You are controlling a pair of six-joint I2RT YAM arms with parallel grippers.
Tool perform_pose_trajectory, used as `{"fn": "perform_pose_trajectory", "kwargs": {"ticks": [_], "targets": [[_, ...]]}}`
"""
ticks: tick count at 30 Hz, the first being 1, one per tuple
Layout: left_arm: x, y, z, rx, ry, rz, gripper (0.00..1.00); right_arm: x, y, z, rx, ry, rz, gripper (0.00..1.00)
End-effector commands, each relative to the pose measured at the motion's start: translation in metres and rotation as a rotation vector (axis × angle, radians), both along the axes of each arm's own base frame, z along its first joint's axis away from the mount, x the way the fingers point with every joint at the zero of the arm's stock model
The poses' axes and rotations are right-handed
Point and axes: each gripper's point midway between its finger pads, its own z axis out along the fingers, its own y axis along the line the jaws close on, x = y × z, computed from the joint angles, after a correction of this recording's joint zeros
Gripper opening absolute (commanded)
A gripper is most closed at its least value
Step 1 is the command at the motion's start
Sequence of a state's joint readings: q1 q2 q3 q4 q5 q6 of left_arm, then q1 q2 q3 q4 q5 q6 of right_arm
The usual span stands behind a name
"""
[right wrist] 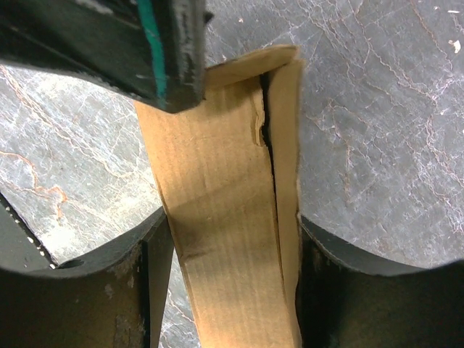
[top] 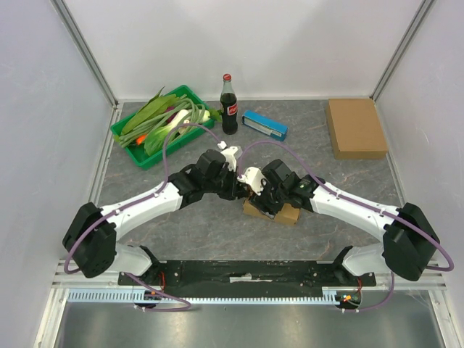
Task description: Fold the paper box
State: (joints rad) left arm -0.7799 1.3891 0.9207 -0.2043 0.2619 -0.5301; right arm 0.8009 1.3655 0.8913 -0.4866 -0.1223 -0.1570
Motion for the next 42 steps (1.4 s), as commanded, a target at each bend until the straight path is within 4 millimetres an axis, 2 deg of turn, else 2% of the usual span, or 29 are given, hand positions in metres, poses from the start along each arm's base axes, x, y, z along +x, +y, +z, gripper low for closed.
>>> {"fn": "perform_pose_trajectory", "kwargs": {"ticks": [1,5,8,14,17,18,23,24,27,29,32,33,35,36,38,42], "targets": [[-0.01,0.001,0.007,-0.025,-0.07,-0.064,0.02,0.002,0.009,0.0,0.044,0.022,-0.004,0.63],[-0.008,0.01,-0.006,0.043,-0.077,-0.058,0.02,0.003,0.008,0.0,0.044,0.023,-0.011,0.63],[-0.008,0.01,-0.001,0.036,-0.101,-0.066,0.02,0.002,0.008,0.0,0.049,0.024,-0.011,0.63],[-0.007,0.013,-0.017,0.05,-0.116,-0.027,0.02,0.006,0.014,0.004,0.088,0.017,-0.041,0.64],[-0.008,0.021,-0.03,0.07,-0.163,0.014,0.02,0.011,0.016,0.005,0.12,-0.002,-0.087,0.68],[-0.007,0.024,-0.032,0.081,-0.178,0.03,0.02,0.012,0.016,0.011,0.139,-0.016,-0.098,0.73],[-0.002,0.036,-0.033,0.126,-0.241,0.114,0.02,0.015,0.012,0.022,0.188,-0.017,-0.215,0.85],[-0.003,0.036,-0.032,0.122,-0.243,0.115,0.02,0.015,0.012,0.029,0.214,-0.02,-0.227,0.87],[-0.005,0.035,-0.027,0.103,-0.248,0.11,0.02,0.008,0.012,0.038,0.257,-0.012,-0.23,0.87],[-0.009,0.031,-0.02,0.079,-0.245,0.085,0.02,0.007,0.008,0.034,0.244,-0.015,-0.225,0.88],[-0.015,0.027,0.0,0.03,-0.25,0.051,0.21,0.008,0.005,0.033,0.226,-0.029,-0.214,0.88],[-0.017,0.025,0.013,-0.009,-0.272,0.042,0.34,0.009,0.005,0.035,0.231,-0.037,-0.214,0.89],[-0.021,0.021,0.025,-0.057,-0.273,0.025,0.46,0.013,0.005,0.044,0.252,-0.051,-0.234,0.91],[-0.021,0.018,0.03,-0.073,-0.272,0.014,0.63,0.014,0.004,0.048,0.259,-0.057,-0.243,0.93],[-0.019,0.012,0.045,-0.101,-0.281,0.003,0.79,0.015,0.005,0.059,0.281,-0.066,-0.243,0.94],[-0.006,0.001,0.04,-0.047,-0.268,-0.008,0.75,0.026,-0.01,0.073,0.278,-0.078,-0.36,0.96]]}}
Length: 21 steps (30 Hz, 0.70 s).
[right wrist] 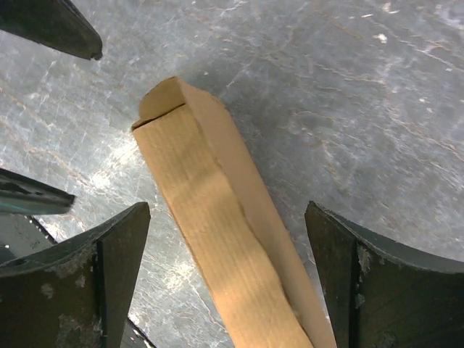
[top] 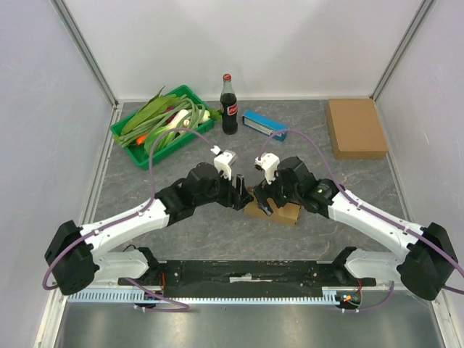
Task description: Fold the paper box
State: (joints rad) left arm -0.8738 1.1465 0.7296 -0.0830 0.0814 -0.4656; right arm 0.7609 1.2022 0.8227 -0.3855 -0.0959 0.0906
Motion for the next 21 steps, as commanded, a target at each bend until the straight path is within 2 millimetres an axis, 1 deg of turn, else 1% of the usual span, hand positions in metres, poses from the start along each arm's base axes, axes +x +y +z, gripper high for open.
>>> {"fn": "perform_pose_trajectory", "kwargs": {"ticks": [1,2,3,4,5,6,7,8,9,10,11,13,15,17,18,21], "targets": [[0.016,-0.023,0.012,0.018,-0.023,-0.056,0.74,0.019,-0.014,0.041,0.052,-0.036,-0.17,0.96],[0.02,-0.026,0.015,0.02,-0.03,-0.056,0.69,0.031,-0.032,0.046,0.017,-0.062,-0.277,0.97],[0.022,-0.027,0.013,0.03,-0.026,-0.053,0.67,0.032,-0.041,0.048,0.004,-0.055,-0.331,0.97],[0.023,-0.027,0.008,0.05,-0.026,-0.059,0.66,0.028,-0.053,0.052,-0.014,-0.012,-0.405,0.97],[0.026,-0.029,0.004,0.065,-0.023,-0.059,0.66,0.029,-0.069,0.057,-0.047,-0.026,-0.484,0.97],[0.027,-0.029,0.002,0.077,-0.02,-0.056,0.65,0.026,-0.08,0.059,-0.059,-0.007,-0.532,0.97],[0.029,-0.027,-0.001,0.099,-0.026,-0.057,0.63,0.014,-0.093,0.056,-0.091,0.05,-0.581,0.97],[0.03,-0.026,0.0,0.103,-0.034,-0.054,0.61,0.009,-0.104,0.059,-0.089,0.075,-0.624,0.96],[0.031,-0.025,0.0,0.109,-0.039,-0.05,0.61,0.0,-0.109,0.058,-0.095,0.106,-0.639,0.95],[0.031,-0.023,-0.002,0.127,-0.047,-0.05,0.6,-0.014,-0.117,0.053,-0.121,0.154,-0.646,0.93],[0.031,-0.022,-0.001,0.131,-0.054,-0.051,0.59,-0.021,-0.118,0.056,-0.09,0.172,-0.661,0.9],[0.032,-0.02,-0.002,0.142,-0.059,-0.055,0.56,-0.036,-0.116,0.051,-0.066,0.229,-0.648,0.84],[0.032,-0.021,-0.004,0.146,-0.056,-0.061,0.52,-0.042,-0.113,0.051,-0.032,0.241,-0.633,0.8],[0.031,-0.024,-0.005,0.143,-0.048,-0.071,0.48,-0.04,-0.12,0.045,-0.045,0.217,-0.659,0.74],[0.032,-0.024,-0.01,0.15,-0.038,-0.07,0.47,-0.04,-0.122,0.042,-0.054,0.213,-0.662,0.73],[0.032,-0.026,-0.011,0.153,-0.029,-0.073,0.42,-0.037,-0.121,0.029,-0.067,0.212,-0.659,0.68]]}}
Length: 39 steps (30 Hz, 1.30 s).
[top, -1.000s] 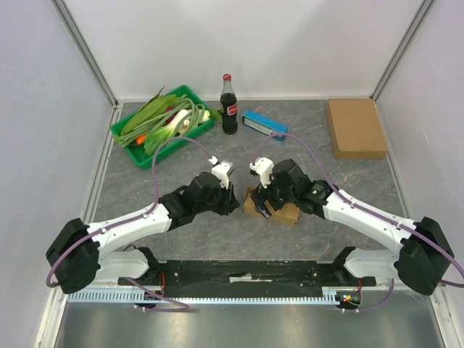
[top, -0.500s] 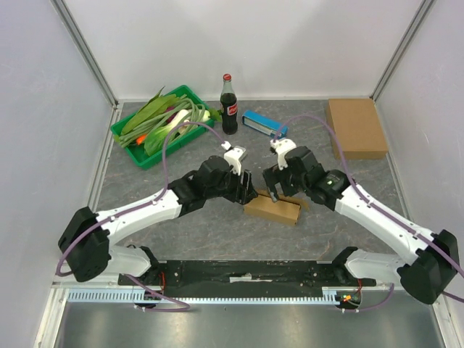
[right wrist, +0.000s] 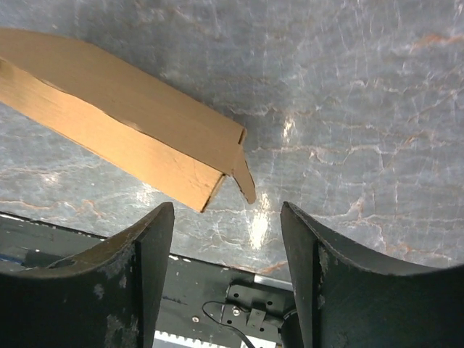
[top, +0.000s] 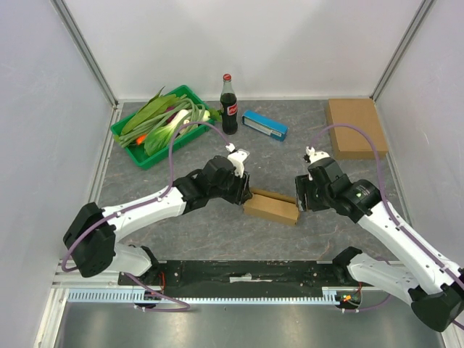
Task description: Fold the paper box
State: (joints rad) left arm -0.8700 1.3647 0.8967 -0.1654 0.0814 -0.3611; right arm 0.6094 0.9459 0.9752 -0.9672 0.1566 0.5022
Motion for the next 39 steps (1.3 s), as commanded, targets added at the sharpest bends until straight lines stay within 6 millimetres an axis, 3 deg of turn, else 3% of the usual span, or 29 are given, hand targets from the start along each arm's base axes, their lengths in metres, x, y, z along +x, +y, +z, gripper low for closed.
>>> {"fn": "perform_pose_trajectory", "kwargs": {"ticks": [1,2,5,8,13,17,23,32,36,37,39], "targets": [[0.01,-0.005,0.009,0.006,-0.041,-0.015,0.41,-0.003,-0.007,-0.027,-0.042,0.045,-0.04,0.65],[0.011,-0.005,0.011,0.005,-0.047,-0.011,0.4,-0.002,-0.01,-0.031,-0.058,0.048,-0.048,0.58],[0.011,-0.004,0.01,0.011,-0.049,-0.009,0.39,0.003,-0.009,-0.036,-0.065,0.033,-0.047,0.53],[0.011,-0.003,0.008,0.017,-0.048,-0.009,0.38,0.01,-0.008,-0.037,-0.067,0.005,-0.047,0.39],[0.011,-0.005,0.006,0.018,-0.046,-0.016,0.33,0.012,-0.002,-0.04,-0.045,-0.001,-0.022,0.36],[0.011,-0.008,0.0,0.023,-0.033,-0.024,0.19,0.012,0.001,-0.04,-0.035,0.007,-0.019,0.21],[0.01,-0.006,-0.008,0.037,-0.014,-0.013,0.06,0.01,0.004,-0.038,-0.022,0.024,-0.011,0.0],[0.005,-0.004,-0.018,0.045,0.019,-0.008,0.02,0.007,0.033,-0.015,0.181,0.086,-0.071,0.0],[0.003,-0.004,-0.022,0.037,0.031,-0.004,0.02,0.012,0.025,-0.018,0.147,0.067,-0.089,0.0],[0.003,-0.005,-0.021,0.034,0.028,-0.008,0.02,0.011,0.024,-0.021,0.131,0.068,-0.072,0.15],[0.004,-0.005,-0.018,0.028,0.026,-0.002,0.02,0.01,0.018,-0.03,0.101,0.07,-0.086,0.25]]}}
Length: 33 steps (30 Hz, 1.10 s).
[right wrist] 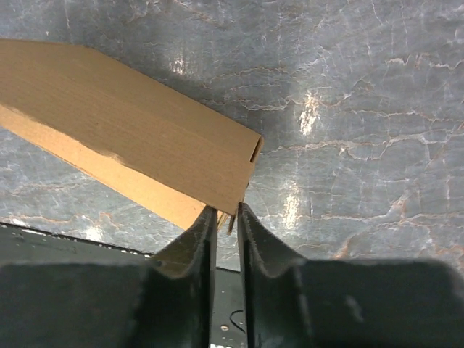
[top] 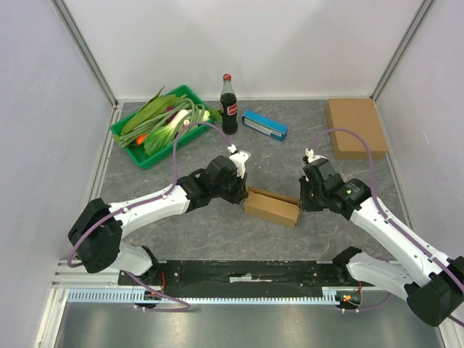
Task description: Fold the paper box
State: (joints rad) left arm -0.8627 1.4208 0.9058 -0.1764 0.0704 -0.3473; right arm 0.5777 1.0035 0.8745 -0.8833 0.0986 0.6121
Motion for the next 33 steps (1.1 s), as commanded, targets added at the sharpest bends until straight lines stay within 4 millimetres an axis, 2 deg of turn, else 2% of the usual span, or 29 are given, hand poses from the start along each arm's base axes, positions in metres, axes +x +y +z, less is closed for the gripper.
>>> {"fn": "perform_pose_trajectory", "kwargs": {"ticks": [1,7,13,17,20,24,29,33], "targets": [[-0.001,-0.008,0.001,-0.027,0.003,-0.011,0.02,0.01,0.006,0.006,0.033,-0.047,-0.005,0.28],[-0.001,-0.008,0.003,-0.032,-0.002,-0.016,0.02,0.008,-0.007,0.0,-0.004,-0.074,-0.041,0.36],[-0.001,-0.006,0.002,-0.026,-0.006,-0.012,0.02,0.0,-0.012,-0.013,-0.015,-0.052,-0.053,0.35],[0.0,-0.006,0.001,-0.019,-0.004,-0.008,0.02,-0.005,-0.018,-0.013,-0.029,-0.052,-0.053,0.27],[-0.001,-0.007,-0.002,-0.018,0.004,-0.009,0.02,-0.004,-0.015,-0.005,-0.01,-0.068,-0.039,0.1],[-0.001,-0.007,-0.005,-0.009,0.006,0.005,0.02,-0.005,-0.005,-0.002,0.029,-0.046,-0.02,0.0],[-0.004,-0.009,0.0,-0.026,0.002,0.009,0.02,-0.005,0.003,-0.002,0.065,-0.03,-0.026,0.0],[-0.007,-0.009,0.007,-0.054,-0.009,0.001,0.14,-0.003,0.004,-0.004,0.075,-0.04,-0.029,0.0]]}}
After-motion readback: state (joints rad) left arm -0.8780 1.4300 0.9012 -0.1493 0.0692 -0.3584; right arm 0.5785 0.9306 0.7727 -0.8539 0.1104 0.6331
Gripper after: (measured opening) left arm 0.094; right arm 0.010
